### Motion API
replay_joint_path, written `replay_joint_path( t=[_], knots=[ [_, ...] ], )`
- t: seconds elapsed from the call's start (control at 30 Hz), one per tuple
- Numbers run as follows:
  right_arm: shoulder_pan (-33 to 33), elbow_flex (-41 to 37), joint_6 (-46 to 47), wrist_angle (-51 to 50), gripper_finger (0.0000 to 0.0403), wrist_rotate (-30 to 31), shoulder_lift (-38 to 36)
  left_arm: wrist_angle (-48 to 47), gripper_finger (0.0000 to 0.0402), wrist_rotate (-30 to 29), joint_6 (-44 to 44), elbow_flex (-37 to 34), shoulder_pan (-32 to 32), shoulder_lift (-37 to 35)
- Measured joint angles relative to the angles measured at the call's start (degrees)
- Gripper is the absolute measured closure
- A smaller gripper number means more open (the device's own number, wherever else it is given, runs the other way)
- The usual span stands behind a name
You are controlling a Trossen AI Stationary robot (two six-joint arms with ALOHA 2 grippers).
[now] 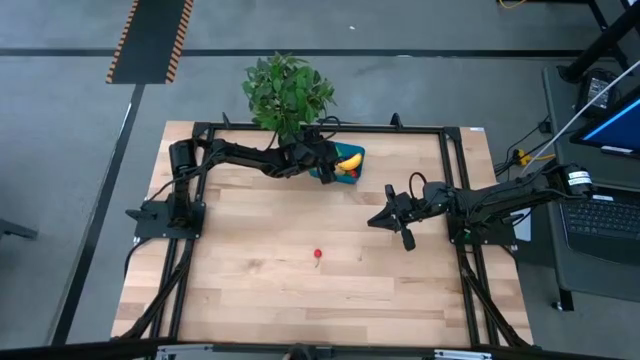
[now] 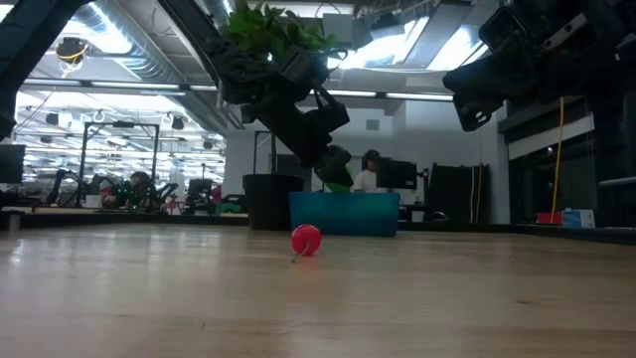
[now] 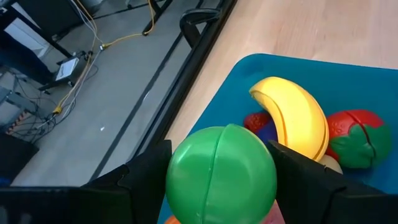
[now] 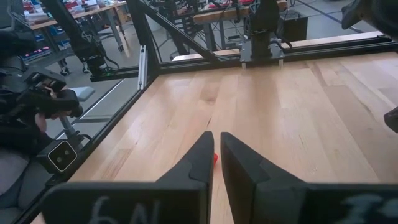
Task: Pick and placing Produce into tupperware
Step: Put the green avocado into the blue container
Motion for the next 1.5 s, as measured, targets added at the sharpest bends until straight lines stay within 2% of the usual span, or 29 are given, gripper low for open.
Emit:
replay_joint_path(
  t=[0.37,0.57,0.83,1.1,1.5],
  knots=[
    [0.00,0.00,0.00,0.00,0.0369,0.00,0.00,0.34,0.0154,0.22,-0.59,0.00,0.00,0.00],
    [0.00,0.00,0.02,0.00,0.0369,0.00,0.00,1.21,0.0154,0.20,-6.00,0.00,0.63,0.00],
    [0.00,0.00,0.02,0.00,0.0369,0.00,0.00,1.67,0.0154,0.02,-5.04,0.00,1.52,0.00],
    [0.00,0.00,0.02,0.00,0.0369,0.00,0.00,1.69,0.0154,6.25,-6.20,0.00,1.38,0.02],
    [0.02,0.00,1.11,0.02,0.0369,-0.03,0.00,1.74,0.0154,6.25,-9.62,0.00,1.40,0.00]
  ],
)
